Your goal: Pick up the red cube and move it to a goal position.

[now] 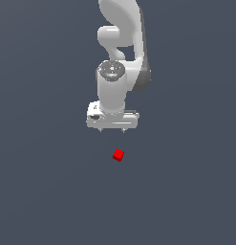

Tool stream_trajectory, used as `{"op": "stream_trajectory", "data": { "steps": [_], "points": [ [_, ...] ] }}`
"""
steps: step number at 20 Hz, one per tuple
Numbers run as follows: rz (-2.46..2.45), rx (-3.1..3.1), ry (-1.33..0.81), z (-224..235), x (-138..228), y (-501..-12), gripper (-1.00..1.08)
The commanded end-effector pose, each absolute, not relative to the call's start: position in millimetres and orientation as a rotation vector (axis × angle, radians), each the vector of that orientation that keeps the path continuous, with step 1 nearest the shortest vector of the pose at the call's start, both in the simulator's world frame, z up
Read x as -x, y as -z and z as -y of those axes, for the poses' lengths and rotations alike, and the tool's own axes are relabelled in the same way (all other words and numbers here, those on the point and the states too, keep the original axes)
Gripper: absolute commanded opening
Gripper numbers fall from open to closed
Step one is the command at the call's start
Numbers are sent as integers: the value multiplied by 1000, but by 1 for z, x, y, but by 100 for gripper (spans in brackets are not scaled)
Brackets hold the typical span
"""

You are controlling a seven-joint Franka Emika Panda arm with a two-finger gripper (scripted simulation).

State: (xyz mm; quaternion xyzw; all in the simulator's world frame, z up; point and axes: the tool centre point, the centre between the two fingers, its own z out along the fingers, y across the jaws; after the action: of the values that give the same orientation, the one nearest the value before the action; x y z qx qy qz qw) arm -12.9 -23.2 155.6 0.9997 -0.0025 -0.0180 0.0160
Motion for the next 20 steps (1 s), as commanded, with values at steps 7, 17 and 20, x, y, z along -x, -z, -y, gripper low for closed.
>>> {"op": "stream_trajectory", "data": {
  "steps": [7, 17, 20],
  "points": [
    [46, -3110, 53, 21, 11, -148, 100],
    [287, -3108, 34, 9, -6, -100, 100],
    [399, -3101, 25, 4, -16, -79, 100]
  ]
}}
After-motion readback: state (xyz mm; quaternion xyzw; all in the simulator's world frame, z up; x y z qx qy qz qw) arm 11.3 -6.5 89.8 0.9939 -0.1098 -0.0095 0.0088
